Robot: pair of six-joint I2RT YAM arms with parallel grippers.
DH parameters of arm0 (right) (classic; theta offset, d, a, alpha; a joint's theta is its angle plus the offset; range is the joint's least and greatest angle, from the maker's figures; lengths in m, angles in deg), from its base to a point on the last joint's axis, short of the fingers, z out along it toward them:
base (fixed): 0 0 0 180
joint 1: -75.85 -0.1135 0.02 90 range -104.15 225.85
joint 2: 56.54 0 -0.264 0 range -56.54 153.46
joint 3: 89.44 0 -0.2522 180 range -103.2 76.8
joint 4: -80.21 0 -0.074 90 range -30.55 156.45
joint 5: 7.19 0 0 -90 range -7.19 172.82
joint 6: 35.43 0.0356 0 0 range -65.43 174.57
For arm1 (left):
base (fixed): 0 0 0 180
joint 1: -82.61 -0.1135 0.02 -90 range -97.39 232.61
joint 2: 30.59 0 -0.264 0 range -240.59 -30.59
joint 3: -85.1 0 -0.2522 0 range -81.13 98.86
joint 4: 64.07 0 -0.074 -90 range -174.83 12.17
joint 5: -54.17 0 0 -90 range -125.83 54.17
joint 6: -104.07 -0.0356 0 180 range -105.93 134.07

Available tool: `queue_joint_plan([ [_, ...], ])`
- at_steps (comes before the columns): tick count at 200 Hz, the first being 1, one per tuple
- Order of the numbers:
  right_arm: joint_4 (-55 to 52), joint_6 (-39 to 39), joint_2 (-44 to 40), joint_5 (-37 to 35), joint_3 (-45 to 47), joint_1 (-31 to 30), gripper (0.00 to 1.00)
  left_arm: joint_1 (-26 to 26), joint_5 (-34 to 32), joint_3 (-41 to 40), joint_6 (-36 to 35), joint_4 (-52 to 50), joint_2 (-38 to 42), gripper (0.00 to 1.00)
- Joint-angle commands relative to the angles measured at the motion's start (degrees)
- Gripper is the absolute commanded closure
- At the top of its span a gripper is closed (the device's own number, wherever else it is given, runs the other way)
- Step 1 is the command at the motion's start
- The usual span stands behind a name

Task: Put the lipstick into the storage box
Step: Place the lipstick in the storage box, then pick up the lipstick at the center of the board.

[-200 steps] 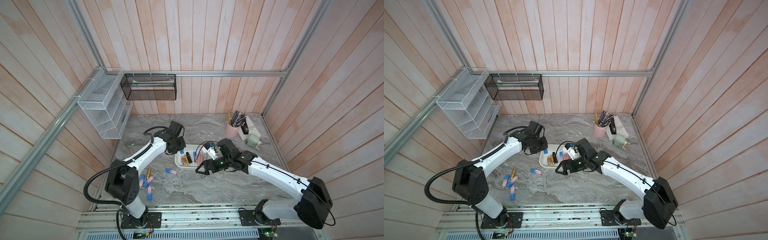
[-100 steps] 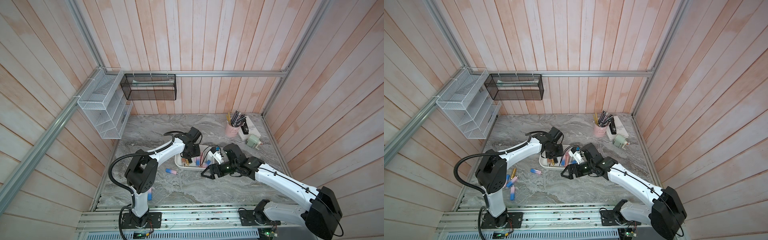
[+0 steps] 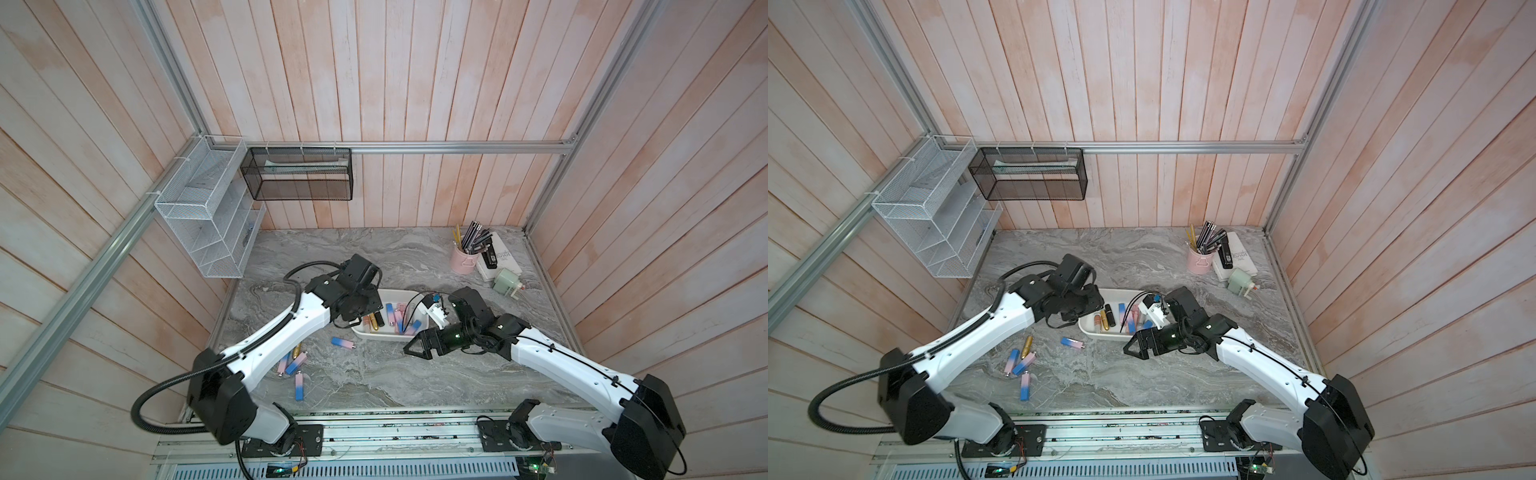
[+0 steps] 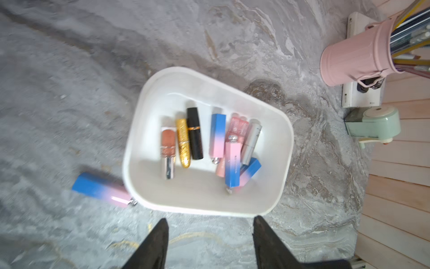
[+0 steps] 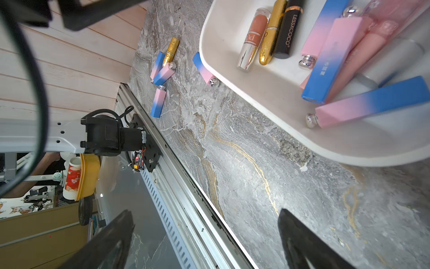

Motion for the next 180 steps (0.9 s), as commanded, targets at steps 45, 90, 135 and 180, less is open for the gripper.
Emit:
queue_joint_plan([
  [45,-3.41,-4.51,1.91,1.42,-3.26,0.26,0.02,0.08,-0.58,-22.65,18.35,3.07,12.37,0.34],
  [90,-3.07,-4.38,2.61,-1.56,-5.50,-2.98,0.02,-2.87,0.57,-24.71,17.46,9.04,7.81,0.34],
  [135,-1.68,-5.43,4.79,-4.36,-8.02,-4.83,0.02,-8.12,2.50,-25.22,13.90,11.75,4.85,0.34],
  [180,-1.09,-8.13,9.56,-4.50,-11.87,-4.91,0.02,-10.51,4.59,-26.12,12.26,14.05,2.60,0.34],
])
